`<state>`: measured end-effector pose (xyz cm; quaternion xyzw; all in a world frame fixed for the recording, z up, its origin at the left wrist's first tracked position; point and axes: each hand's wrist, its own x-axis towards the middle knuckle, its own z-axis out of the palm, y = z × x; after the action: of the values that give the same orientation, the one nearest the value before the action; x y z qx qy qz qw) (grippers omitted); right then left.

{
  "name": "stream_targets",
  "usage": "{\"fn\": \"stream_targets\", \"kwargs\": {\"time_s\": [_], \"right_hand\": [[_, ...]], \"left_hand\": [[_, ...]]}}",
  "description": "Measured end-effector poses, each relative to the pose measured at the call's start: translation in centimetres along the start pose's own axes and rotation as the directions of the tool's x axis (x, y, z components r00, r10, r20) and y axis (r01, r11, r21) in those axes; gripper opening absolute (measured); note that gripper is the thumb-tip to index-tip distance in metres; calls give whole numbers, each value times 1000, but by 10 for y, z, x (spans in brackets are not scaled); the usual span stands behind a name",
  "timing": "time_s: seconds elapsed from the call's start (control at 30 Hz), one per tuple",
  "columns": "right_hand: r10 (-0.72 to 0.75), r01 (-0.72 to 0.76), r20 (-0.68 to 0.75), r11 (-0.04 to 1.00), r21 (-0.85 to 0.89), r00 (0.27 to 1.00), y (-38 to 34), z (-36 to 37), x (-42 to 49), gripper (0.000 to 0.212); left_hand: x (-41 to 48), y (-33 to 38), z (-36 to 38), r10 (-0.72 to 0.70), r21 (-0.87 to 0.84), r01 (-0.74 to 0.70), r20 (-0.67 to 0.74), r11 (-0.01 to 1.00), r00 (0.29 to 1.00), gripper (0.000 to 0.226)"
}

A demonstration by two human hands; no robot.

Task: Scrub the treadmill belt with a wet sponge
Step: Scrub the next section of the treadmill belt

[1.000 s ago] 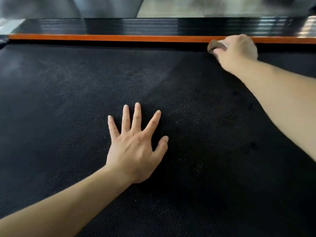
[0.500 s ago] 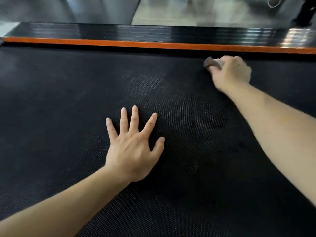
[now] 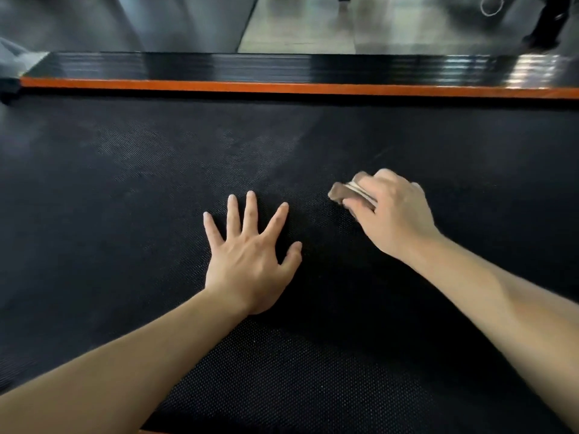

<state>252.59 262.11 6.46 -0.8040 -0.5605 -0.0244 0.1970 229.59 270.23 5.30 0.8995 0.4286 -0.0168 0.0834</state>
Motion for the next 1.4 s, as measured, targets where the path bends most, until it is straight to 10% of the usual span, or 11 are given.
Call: {"fn": "stream_targets", "kwargs": {"time_s": [0.2,0.4,0.57,0.77,0.93,1.1,1.27,1.4], "right_hand": [[365,-375,-140,925,-53,920,29,-15,11,38],[14,-15,-32,999,-45,999,-14,-13,-53,28],[383,-394,-137,917,-58,913,22,-28,-41,32],[21,-20,9,999,-42,1000,-25,-26,-109,41],[353,-361,-115,931,-52,928,7,-30,-82,37],[-44,37,106,997,68,993,-41,-38,-150,33],[215,-217,-102,976,-5,971,5,-45,-125,44],[-119,91,124,973,214,985,-53,-43,-171,31]], "left_hand": [[-1,-1,0,2,14,-2,-7,1000,1000,72],[-1,0,-2,3,-5,-3,-18,1000,1000,71],[0,-1,-1,0,4,0,-12,1000,1000,72],[-1,0,-1,-2,16,2,-17,1000,1000,72],[-1,-1,0,0,21,1,-20,1000,1000,72],[-2,-1,0,11,3,-11,-27,1000,1000,71],[-2,-2,0,11,14,-10,-17,1000,1000,72],[-3,-1,1,5,16,-4,-22,1000,1000,72]]}}
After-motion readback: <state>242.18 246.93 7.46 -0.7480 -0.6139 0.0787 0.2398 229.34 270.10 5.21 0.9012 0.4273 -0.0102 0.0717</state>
